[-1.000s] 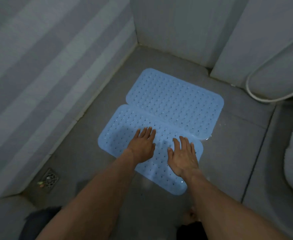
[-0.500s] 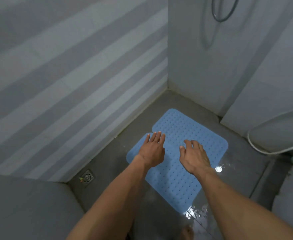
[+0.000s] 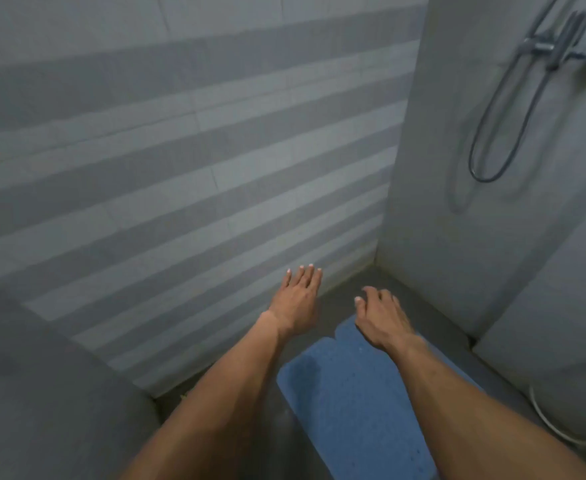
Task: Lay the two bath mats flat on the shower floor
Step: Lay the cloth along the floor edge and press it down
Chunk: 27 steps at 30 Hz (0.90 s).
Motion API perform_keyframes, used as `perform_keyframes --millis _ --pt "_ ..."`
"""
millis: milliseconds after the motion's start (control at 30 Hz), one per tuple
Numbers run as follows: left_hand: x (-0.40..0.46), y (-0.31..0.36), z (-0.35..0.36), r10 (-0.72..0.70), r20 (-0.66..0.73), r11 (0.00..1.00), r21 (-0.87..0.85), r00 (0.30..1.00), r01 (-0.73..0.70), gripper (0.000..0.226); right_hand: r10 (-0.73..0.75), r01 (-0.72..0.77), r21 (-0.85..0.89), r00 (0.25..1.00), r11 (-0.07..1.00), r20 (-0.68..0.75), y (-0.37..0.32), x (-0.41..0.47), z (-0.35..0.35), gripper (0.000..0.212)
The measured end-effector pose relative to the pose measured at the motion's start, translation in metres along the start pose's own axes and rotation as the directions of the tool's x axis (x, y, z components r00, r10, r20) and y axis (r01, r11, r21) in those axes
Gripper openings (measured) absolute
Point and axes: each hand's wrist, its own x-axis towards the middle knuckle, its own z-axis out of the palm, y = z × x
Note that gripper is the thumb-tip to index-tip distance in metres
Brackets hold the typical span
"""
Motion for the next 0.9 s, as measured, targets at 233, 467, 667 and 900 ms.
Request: perform_keyframes --millis 233,467,667,900 --pt "-0.047 -0.085 -0.088 -0.156 -0.168 0.986 0.033 0.973 0.164 0.071 -0.222 0.224 0.080 0.974 0.971 -0.042 -0.121 0.015 -0.025 0.050" --pt "-0.123 -0.162 -0.165 -0.377 -0.328 0.907 0.058 0.866 0.417 0.072 -0.494 0.491 0.076 0.869 0.868 0.014 -0.239 0.012 -0.039 0.053" --pt "-0.215 -0.214 -0.202 -0.596 -0.381 0.748 0.060 0.707 0.661 0.073 -0.695 0.688 0.111 0.717 0.717 0.048 -0.336 -0.023 -0.034 0.057" --pt "-0.323 -0.242 -0.207 -0.774 -0.421 0.526 -0.013 0.472 0.851 0.072 -0.860 0.862 0.070 0.489 0.502 0.145 -0.420 -0.082 -0.003 0.053"
